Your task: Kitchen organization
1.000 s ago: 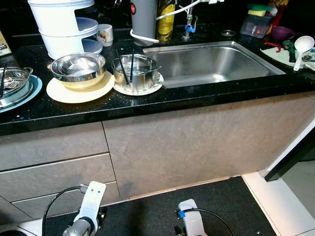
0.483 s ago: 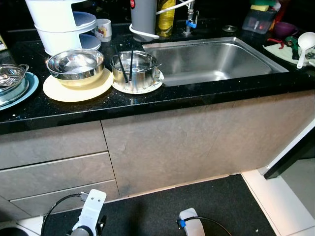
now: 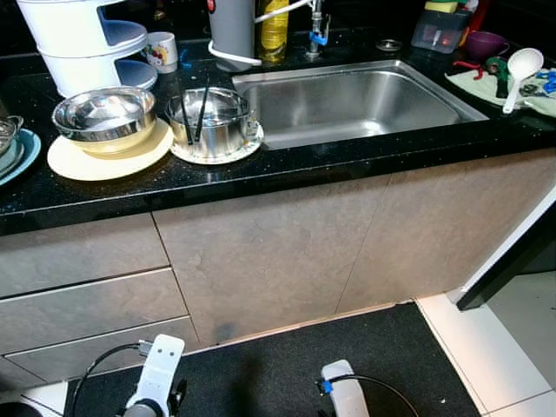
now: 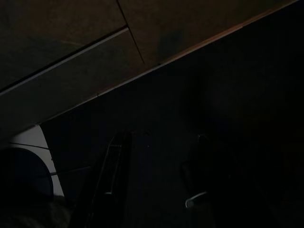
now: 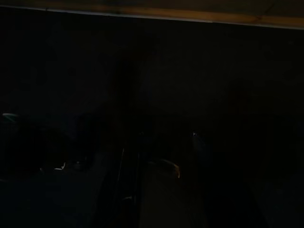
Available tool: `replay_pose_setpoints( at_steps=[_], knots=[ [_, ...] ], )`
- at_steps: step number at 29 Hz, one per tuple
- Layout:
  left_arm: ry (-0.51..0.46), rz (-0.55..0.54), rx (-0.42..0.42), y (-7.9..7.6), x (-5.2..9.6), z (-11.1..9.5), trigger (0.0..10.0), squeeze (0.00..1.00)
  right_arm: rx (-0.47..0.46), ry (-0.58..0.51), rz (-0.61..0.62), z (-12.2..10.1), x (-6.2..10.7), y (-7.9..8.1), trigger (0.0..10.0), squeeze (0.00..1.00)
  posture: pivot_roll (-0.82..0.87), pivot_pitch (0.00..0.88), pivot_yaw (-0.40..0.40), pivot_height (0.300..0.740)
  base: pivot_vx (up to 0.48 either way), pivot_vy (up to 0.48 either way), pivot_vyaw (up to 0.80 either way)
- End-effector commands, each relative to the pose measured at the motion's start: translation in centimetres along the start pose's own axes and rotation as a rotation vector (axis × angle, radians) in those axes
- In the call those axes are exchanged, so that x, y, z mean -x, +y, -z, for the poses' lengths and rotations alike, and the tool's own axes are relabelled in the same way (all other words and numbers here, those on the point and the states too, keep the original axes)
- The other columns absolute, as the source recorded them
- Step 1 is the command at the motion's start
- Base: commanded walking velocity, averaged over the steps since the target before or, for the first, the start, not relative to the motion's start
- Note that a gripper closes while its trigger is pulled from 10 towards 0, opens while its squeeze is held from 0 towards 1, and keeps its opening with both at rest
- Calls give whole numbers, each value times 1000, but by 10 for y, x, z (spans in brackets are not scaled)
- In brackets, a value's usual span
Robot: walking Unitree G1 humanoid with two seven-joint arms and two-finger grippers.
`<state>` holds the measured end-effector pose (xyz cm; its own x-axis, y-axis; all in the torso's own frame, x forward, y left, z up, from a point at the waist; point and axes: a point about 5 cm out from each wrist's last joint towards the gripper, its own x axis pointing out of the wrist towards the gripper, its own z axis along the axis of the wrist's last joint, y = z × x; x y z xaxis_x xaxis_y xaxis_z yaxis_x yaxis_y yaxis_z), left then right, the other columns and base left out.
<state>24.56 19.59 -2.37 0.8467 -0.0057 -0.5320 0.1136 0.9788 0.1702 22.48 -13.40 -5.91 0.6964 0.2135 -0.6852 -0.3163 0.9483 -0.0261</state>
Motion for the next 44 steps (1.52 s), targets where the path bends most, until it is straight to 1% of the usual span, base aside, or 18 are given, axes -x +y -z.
replay_pose_setpoints(
  at_steps=[1, 3, 4, 8, 9, 10, 11, 12, 16, 18, 22, 24, 30, 33, 34, 37, 40, 44],
  knots=[
    [24, -14, 0, 1, 4, 11, 10000, 0, -3, 25, -11, 7, 1, 4, 10000, 0, -35, 193, -14, 740, 0, 0, 0],
    [19, -16, -12, 1, 4, 12, 10000, 0, 1, 28, -9, 8, 1, 3, 10000, 0, -36, 193, -12, 740, 0, 0, 0],
    [23, -5, -35, -1, 6, 17, 10000, 0, -8, 27, 26, 11, 3, 2, 10000, 0, -41, 194, -4, 740, 0, 0, 0],
    [40, 3, -41, -3, 7, 22, 10000, 0, -34, 23, 58, 13, 4, 1, 10000, 0, -45, 189, -5, 740, 0, 0, 0],
    [73, 4, -22, -2, 10, 30, 10000, 0, -73, 1, 77, 12, 4, 0, 10000, 0, -43, 187, -12, 740, 0, 0, 0],
    [73, 4, -22, -2, 10, 30, 10000, 0, -73, 1, 77, 12, 4, 0, 10000, 0, -43, 187, -12, 740, 0, 0, 0],
    [118, 6, 12, -3, 13, 41, 10000, 0, -100, -29, 86, 8, 3, -1, 10000, 0, -33, 187, -26, 740, 0, 0, 0],
    [125, 9, -5, -4, 15, 46, 10000, 0, -105, -38, 78, 7, 3, 0, 10000, 0, -22, 186, -40, 740, 0, 0, 0],
    [107, -3, -29, -6, 18, 49, 10000, 0, -108, -44, 63, 7, 3, -2, 10000, 0, -3, 172, -42, 740, 0, 0, 0],
    [78, -50, 4, -8, 20, 49, 10000, 0, -146, -55, 89, 5, 4, -9, 10000, 0, 0, 176, -47, 740, 0, 0, 0],
    [67, -51, 10, -11, 20, 50, 10000, 0, -189, -54, 122, 7, 5, -14, 10000, 0, -15, 154, -37, 740, 0, 0, 0],
    [86, -53, 39, -14, 19, 51, 10000, 0, -239, -52, 151, 10, 7, -17, 10000, 0, -24, 150, -40, 740, 0, 0, 0],
    [77, -49, 20, -21, 17, 48, 10000, 0, -204, -1, 178, 22, 10, -19, 10000, 0, -40, 148, -35, 740, 0, 0, 0],
    [76, -38, 30, -26, 15, 46, 10000, 0, -212, -8, 182, 24, 12, -22, 10000, 0, -38, 135, -27, 740, 0, 0, 0],
    [69, -15, 39, -32, 13, 44, 10000, 0, -221, -12, 184, 25, 13, -23, 10000, 0, -41, 131, -25, 740, 0, 0, 0],
    [67, -1, 43, -37, 14, 45, 10000, 0, -216, 1, 182, 30, 14, -21, 10000, 0, -59, 115, -22, 740, 0, 0, 0],
    [74, -13, 31, -40, 15, 48, 10000, 0, -207, 17, 176, 34, 15, -20, 10000, 0, -57, 102, -21, 740, 0, 0, 0],
    [95, -57, 78, -39, 19, 55, 10000, 0, -164, 37, 157, 37, 16, -17, 10000, 0, -59, 75, -30, 740, 0, 0, 0]
  ],
)
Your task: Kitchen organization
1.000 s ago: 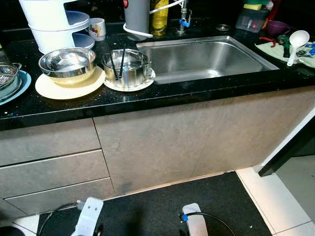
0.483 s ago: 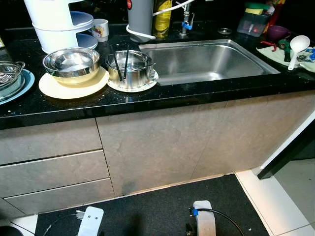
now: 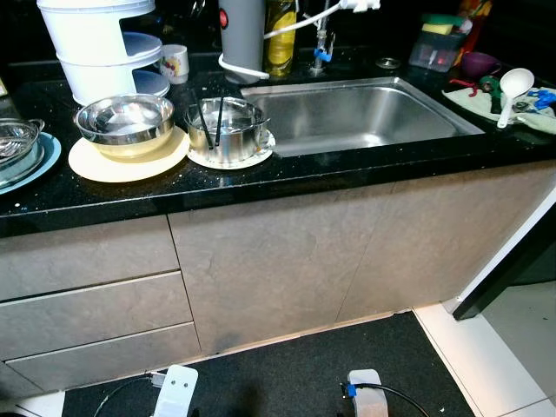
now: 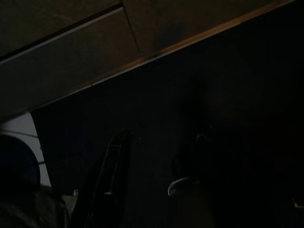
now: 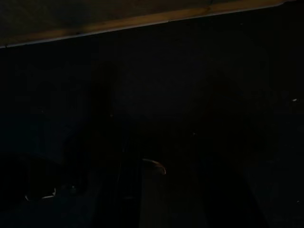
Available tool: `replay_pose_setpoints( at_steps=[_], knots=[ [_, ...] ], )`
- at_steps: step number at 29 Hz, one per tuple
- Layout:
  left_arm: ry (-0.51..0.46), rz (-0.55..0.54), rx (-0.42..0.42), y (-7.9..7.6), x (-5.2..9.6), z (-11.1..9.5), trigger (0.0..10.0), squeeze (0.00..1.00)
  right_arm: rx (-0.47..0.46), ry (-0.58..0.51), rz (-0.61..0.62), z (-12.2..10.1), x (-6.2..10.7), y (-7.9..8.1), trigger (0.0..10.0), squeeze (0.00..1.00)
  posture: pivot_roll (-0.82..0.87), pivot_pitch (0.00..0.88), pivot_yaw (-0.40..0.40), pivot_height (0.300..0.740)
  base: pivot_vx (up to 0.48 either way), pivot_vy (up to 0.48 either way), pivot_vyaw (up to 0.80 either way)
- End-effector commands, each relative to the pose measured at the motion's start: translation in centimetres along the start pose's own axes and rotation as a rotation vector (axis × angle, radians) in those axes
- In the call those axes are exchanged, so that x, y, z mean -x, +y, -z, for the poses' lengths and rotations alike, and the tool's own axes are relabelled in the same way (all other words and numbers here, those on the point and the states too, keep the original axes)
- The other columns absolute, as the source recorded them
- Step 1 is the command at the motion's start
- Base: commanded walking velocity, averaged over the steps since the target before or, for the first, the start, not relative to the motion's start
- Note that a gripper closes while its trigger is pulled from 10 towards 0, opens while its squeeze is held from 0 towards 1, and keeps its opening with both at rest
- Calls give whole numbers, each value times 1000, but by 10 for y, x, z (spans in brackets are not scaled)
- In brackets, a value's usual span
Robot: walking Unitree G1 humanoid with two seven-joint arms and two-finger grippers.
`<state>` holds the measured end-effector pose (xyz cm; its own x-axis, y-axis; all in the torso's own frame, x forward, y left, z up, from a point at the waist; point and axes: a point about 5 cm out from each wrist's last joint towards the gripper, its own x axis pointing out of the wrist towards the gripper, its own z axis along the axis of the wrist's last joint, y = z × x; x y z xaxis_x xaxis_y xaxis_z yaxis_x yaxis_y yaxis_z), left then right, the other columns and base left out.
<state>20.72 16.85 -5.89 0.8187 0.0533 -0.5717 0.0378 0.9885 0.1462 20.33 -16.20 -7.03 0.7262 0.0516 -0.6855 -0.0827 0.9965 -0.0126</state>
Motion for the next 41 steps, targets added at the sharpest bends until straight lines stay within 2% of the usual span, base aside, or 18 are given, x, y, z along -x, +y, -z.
replay_pose_setpoints(
  at_steps=[1, 8, 16, 31, 41],
  knots=[
    [43, -6, 6, -1, 6, 14, 10000, 0, 23, 38, -10, 11, 3, 1, 10000, 0, -58, 56, -34, 740, 0, 0, 0],
    [62, -2, -4, -4, 9, 21, 10000, 0, 77, 76, -31, 22, 7, 1, 10000, 0, -49, 7, -42, 740, 0, 0, 0],
    [76, 12, -14, -7, 14, 29, 10000, 0, 115, 104, -49, 31, 11, -1, 10000, 0, -42, 0, -51, 740, 0, 0, 0],
    [105, -2, -19, 3, 18, 38, 10000, 0, 103, 125, -73, 39, 13, 12, 10000, 0, -19, 0, -57, 740, 0, 0, 0],
    [113, -5, -10, 4, 19, 40, 10000, 0, 100, 127, -69, 38, 12, 11, 10000, 0, -17, 0, -51, 740, 0, 0, 0]
  ],
)
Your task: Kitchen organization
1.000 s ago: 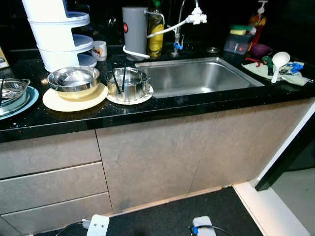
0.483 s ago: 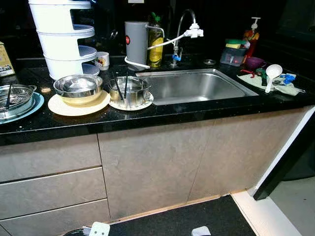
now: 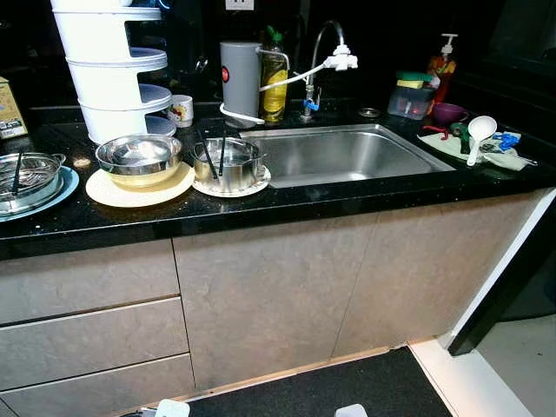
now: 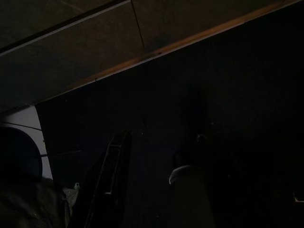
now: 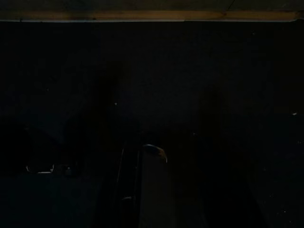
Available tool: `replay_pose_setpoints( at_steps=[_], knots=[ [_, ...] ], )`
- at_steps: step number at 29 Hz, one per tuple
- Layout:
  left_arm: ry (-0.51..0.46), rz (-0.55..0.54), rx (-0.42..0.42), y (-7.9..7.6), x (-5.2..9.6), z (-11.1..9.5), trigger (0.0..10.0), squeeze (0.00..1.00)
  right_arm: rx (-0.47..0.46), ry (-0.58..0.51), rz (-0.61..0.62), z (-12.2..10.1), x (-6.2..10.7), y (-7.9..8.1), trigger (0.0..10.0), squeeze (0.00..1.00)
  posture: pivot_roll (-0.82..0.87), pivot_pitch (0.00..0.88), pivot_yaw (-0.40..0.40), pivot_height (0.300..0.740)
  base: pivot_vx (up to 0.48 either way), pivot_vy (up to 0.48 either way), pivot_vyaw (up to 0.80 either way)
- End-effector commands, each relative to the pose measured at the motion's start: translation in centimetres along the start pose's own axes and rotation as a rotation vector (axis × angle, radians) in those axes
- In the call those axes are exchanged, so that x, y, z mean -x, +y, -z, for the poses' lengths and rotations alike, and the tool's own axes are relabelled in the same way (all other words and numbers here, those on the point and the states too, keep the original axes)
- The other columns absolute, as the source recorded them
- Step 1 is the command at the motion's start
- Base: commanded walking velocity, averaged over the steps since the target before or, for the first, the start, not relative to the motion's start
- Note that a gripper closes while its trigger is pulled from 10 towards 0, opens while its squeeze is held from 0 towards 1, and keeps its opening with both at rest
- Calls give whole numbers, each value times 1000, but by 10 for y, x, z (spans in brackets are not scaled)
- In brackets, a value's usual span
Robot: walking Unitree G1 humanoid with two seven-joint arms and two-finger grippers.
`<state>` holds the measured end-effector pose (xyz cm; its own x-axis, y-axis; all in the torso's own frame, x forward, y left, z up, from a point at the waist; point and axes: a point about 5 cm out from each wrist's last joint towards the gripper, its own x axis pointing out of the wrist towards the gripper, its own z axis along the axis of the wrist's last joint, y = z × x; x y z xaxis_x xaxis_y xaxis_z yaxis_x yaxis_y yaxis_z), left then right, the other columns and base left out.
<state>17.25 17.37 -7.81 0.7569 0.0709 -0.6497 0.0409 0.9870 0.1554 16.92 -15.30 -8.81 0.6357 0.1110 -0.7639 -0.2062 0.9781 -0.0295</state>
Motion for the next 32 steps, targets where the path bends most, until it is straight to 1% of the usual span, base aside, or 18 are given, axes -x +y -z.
replay_pose_setpoints(
  at_steps=[1, 8, 10, 12, 13, 14, 15, 17, 18, 19, 20, 21, 22, 23, 25, 29, 30, 32],
  knots=[
    [13, -1, -2, 4, 2, 5, 10000, 0, -5, 15, 4, 2, 0, 0, 10000, 0, -17, 0, -51, 740, 0, 0, 0],
    [10, -13, 4, 6, 1, 4, 10000, 0, -7, 16, 5, 2, 0, 0, 10000, 0, -16, 10, -45, 740, 0, 0, 0],
    [11, 3, 11, 6, 1, 4, 10000, 0, -10, 17, 6, 2, 0, 0, 10000, 0, -21, 17, -47, 740, 0, 0, 0],
    [14, 28, 17, 3, 1, 3, 10000, 0, -21, 16, 11, 2, 0, -2, 10000, 0, -27, 34, -52, 740, 0, 0, 0],
    [11, 46, 18, 0, -1, 0, 10000, 0, -23, 12, 14, -1, -1, -4, 10000, 0, -31, 71, -59, 740, 0, 0, 0],
    [11, 46, 18, 0, -1, 0, 10000, 0, -23, 12, 14, -1, -1, -4, 10000, 0, -31, 71, -59, 740, 0, 0, 0],
    [0, 80, 7, -6, -3, -5, 10000, 0, -20, 1, 18, -6, -2, -8, 10000, 0, -31, 110, -67, 740, 0, 0, 0],
    [-14, 102, -4, -9, -5, -10, 10000, 0, -16, -11, 21, -11, -3, -9, 10000, 0, -32, 113, -59, 740, 0, 0, 0],
    [-19, 105, -6, -8, -5, -12, 10000, 0, -16, -17, 22, -13, -4, -9, 10000, 0, -31, 92, -52, 740, 0, 0, 0],
    [-19, 105, -6, -8, -5, -12, 10000, 0, -16, -17, 22, -13, -4, -9, 10000, 0, -31, 92, -52, 740, 0, 0, 0],
    [-42, 88, 6, -4, -8, -19, 10000, 0, -22, -46, 16, -22, -6, -7, 10000, 0, -29, 123, -42, 740, 0, 0, 0],
    [-42, 88, 6, -4, -8, -19, 10000, 0, -22, -46, 16, -22, -6, -7, 10000, 0, -29, 123, -42, 740, 0, 0, 0],
    [-58, 77, -1, -2, -9, -23, 10000, 0, -35, -68, 12, -28, -7, -6, 10000, 0, -29, 123, -42, 740, 0, 0, 0],
    [-69, 61, 16, 1, -10, -26, 10000, 0, -50, -92, 3, -33, -8, -3, 10000, 0, -31, 166, -42, 740, 0, 0, 0],
    [-76, 33, 16, 7, -11, -28, 10000, 0, -77, -119, -14, -41, -10, 0, 10000, 0, -32, 167, -42, 740, 0, 0, 0],
    [-79, 16, 5, 10, -11, -28, 10000, 0, -81, -122, -18, -43, -10, 1, 10000, 0, -28, 190, -47, 740, 0, 0, 0],
    [-86, -2, -9, 12, -9, -25, 10000, 0, -72, -111, -13, -41, -10, 0, 10000, 0, -29, 190, -49, 740, 0, 0, 0],
    [-89, -1, -12, 12, -8, -24, 10000, 0, -58, -96, -9, -39, -10, -1, 10000, 0, -33, 188, -48, 740, 0, 0, 0]
  ],
)
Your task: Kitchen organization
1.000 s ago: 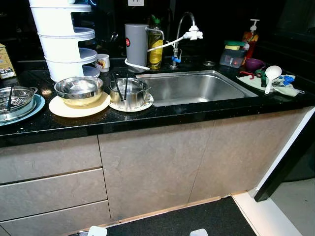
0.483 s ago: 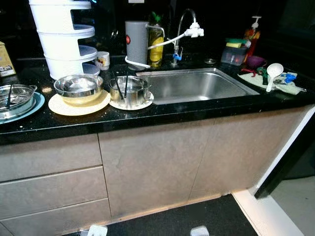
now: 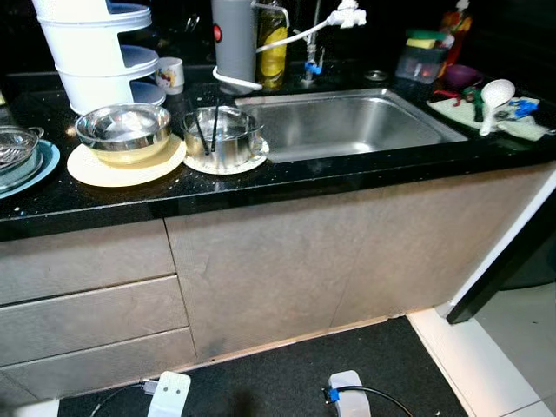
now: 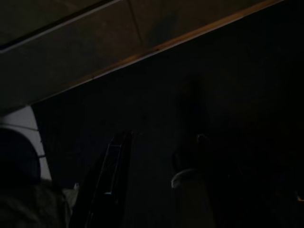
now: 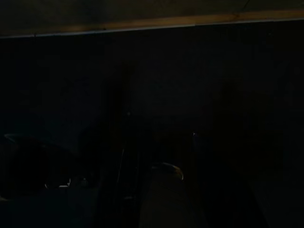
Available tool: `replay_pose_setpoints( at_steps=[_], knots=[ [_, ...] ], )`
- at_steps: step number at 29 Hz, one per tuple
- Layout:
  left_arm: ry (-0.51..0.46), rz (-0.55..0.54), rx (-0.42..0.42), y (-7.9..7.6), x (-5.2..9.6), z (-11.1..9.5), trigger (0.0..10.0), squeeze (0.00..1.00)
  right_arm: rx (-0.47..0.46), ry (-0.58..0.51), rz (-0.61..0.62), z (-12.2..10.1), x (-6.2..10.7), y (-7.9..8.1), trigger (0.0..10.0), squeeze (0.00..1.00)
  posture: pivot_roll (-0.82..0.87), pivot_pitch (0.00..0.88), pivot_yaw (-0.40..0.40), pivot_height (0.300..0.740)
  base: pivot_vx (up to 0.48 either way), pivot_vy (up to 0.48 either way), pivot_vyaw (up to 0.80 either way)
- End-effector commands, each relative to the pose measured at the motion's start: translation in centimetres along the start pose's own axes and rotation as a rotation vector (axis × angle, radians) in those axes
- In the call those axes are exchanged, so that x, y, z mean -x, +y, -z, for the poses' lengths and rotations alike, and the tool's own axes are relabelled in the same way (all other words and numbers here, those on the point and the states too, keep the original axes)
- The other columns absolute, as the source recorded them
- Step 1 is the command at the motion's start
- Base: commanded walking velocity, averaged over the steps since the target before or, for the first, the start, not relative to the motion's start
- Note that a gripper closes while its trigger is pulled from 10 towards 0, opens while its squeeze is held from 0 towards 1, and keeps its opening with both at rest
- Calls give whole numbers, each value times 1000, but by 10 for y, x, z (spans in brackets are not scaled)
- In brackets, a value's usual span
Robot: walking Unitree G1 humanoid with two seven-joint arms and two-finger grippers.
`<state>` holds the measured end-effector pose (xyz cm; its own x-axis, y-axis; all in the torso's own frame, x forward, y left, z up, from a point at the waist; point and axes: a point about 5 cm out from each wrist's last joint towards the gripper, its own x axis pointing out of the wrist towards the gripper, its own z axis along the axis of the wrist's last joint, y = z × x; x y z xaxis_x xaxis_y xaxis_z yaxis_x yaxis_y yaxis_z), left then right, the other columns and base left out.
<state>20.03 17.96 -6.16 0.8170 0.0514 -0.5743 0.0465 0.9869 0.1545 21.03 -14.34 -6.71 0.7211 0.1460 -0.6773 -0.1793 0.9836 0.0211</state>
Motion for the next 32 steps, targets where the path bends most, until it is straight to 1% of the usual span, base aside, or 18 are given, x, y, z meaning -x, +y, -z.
replay_pose_setpoints(
  at_steps=[1, 3, 4, 5, 6, 7, 9, 14, 15, 16, 17, 19, 20, 22, 25, 27, 28, 32],
  knots=[
    [10, -5, -9, 2, 3, 6, 10000, 0, -3, 29, 9, 6, 2, -1, 10000, 0, -33, 188, -48, 740, 0, 0, 0],
    [-2, 19, -24, 0, 4, 5, 10000, 0, 3, 37, 14, 8, 2, -2, 10000, 0, -42, 184, -49, 740, 0, 0, 0],
    [-29, 75, -95, -4, 3, 1, 10000, 0, 3, 38, 15, 10, 3, -2, 10000, 0, -47, 179, -47, 740, 0, 0, 0],
    [-29, 75, -95, -4, 3, 1, 10000, 0, 3, 38, 15, 10, 3, -2, 10000, 0, -47, 179, -47, 740, 0, 0, 0],
    [-65, 125, -183, -7, 3, -5, 10000, 0, 3, 34, 15, 10, 3, -3, 10000, 0, -51, 177, -49, 740, 0, 0, 0],
    [-78, 201, -213, -12, 4, -6, 10000, 0, -5, 30, 23, 10, 4, -4, 10000, 0, -50, 175, -54, 740, 0, 0, 0],
    [-93, 194, -205, -10, 7, -5, 10000, 0, -8, 30, 27, 11, 4, -5, 10000, 0, -50, 175, -54, 740, 0, 0, 0],
    [-219, 278, -403, -12, 10, -19, 10000, 0, 8, 35, 27, 13, 6, -10, 10000, 0, -53, 171, -79, 740, 0, 0, 0],
    [-219, 278, -403, -12, 10, -19, 10000, 0, 8, 35, 27, 13, 6, -10, 10000, 0, -53, 171, -79, 740, 0, 0, 0],
    [-253, 327, -476, -14, 11, -23, 10000, 0, 11, 35, 27, 13, 6, -11, 10000, 0, -53, 171, -79, 740, 0, 0, 0],
    [-253, 327, -476, -14, 11, -23, 10000, 0, 11, 35, 27, 13, 6, -11, 10000, 0, -53, 171, -79, 740, 0, 0, 0],
    [-274, 380, -561, -16, 12, -28, 10000, 0, 13, 35, 27, 12, 6, -12, 10000, 0, -50, 172, -85, 740, 0, 0, 0],
    [-274, 380, -561, -16, 12, -28, 10000, 0, 13, 35, 27, 12, 6, -12, 10000, 0, -50, 172, -85, 740, 0, 0, 0],
    [-327, 400, -668, -12, 13, -45, 10000, 0, 17, 31, 28, 10, 5, -13, 10000, 0, -49, 175, -87, 740, 0, 0, 0],
    [-351, 412, -697, -11, 14, -53, 10000, 0, 19, 28, 28, 9, 5, -14, 10000, 0, -49, 175, -87, 740, 0, 0, 0],
    [-476, 432, -814, -5, 16, -82, 10000, 0, 18, 21, 30, 7, 4, -14, 10000, 0, -45, 174, -78, 740, 0, 0, 0],
    [-518, 444, -859, -3, 18, -89, 10000, 0, 17, 19, 31, 6, 4, -13, 10000, 0, -45, 174, -78, 740, 0, 0, 0],
    [-580, 426, -930, 1, 20, -97, 10000, 0, 15, 17, 31, 6, 4, -13, 10000, 0, -44, 174, -71, 740, 0, 0, 0]
  ],
)
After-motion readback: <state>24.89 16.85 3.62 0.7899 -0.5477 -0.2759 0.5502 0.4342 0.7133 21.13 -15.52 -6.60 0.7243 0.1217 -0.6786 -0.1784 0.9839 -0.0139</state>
